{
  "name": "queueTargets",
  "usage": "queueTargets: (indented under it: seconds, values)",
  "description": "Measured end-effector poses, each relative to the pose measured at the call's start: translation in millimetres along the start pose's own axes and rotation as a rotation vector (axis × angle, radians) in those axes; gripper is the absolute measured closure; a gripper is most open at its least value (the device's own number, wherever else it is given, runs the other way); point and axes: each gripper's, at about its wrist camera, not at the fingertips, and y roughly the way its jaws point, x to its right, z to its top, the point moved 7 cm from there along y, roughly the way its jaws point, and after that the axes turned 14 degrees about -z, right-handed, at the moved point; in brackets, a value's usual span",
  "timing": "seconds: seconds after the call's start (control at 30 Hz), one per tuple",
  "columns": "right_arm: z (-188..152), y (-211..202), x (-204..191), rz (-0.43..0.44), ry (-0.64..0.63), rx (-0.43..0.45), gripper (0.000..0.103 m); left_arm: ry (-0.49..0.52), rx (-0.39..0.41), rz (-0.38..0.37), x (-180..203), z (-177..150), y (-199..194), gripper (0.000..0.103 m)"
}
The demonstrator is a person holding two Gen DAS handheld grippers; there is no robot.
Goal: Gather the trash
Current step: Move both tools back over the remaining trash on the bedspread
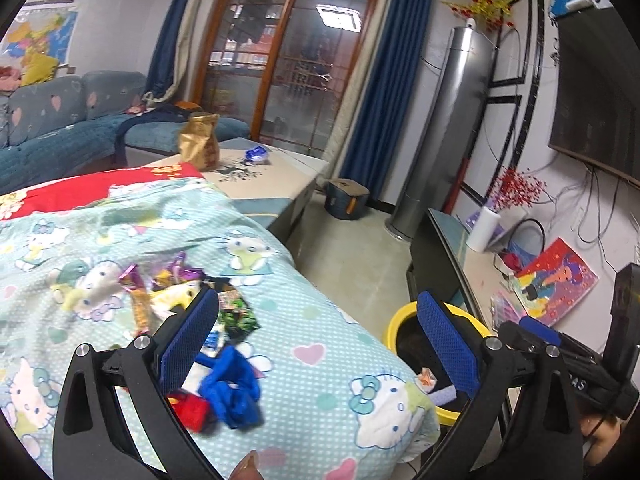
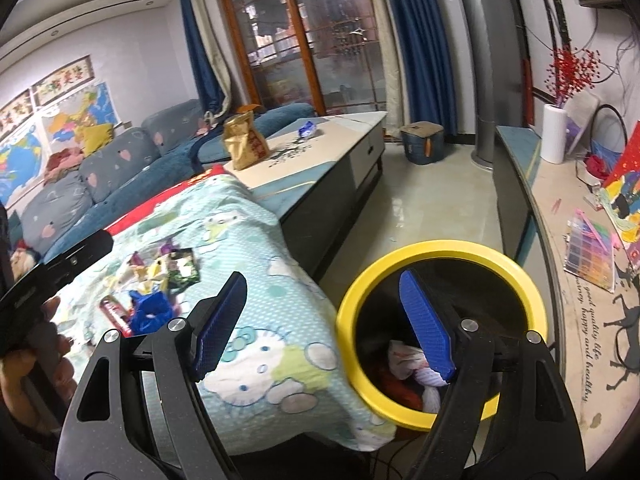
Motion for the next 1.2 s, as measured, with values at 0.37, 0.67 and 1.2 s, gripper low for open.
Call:
queueTargets:
  seconds: [0.37,0.67,1.2]
  values:
    - [-9.0,-15.7,-46.6,0.096,-0.061,0.0,0.032,-0.037,0.037,0.067,-34.0,3.8,-27.1,0.006]
    - [-21.3,-25.5,-85.3,0.167,-0.119,-0.011,0.032,-0.073,0.035,0.118,-62.4,-3.7,-39.9,0.006]
    - [-51.8,-24.3,-144.8,0.257,-0.235,-0.075,0.032,-0.174,0.024,0.218,-123.6,-22.6,-65.1,0.006]
